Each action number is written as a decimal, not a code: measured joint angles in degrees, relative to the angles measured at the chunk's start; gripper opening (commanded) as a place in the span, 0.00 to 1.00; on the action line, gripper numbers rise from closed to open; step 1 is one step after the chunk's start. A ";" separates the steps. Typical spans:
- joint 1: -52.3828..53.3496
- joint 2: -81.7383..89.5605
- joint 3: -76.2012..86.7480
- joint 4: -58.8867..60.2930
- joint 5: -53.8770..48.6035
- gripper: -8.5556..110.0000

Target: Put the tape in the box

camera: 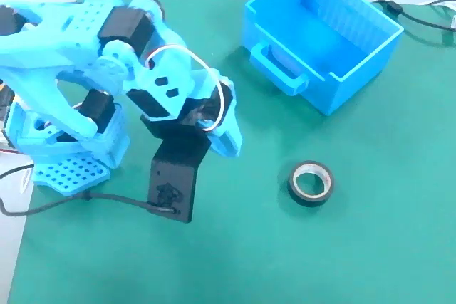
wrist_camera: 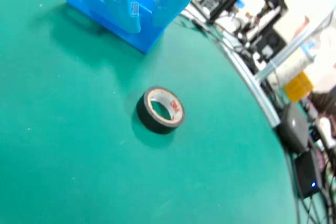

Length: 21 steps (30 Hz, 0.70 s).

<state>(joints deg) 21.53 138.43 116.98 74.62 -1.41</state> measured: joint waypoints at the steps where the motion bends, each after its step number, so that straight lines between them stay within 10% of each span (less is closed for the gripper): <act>1: 0.44 -2.55 -2.64 1.14 0.00 0.08; 21: -1.41 -23.82 -18.90 8.17 -1.58 0.19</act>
<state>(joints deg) 20.13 114.61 98.09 82.79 -2.99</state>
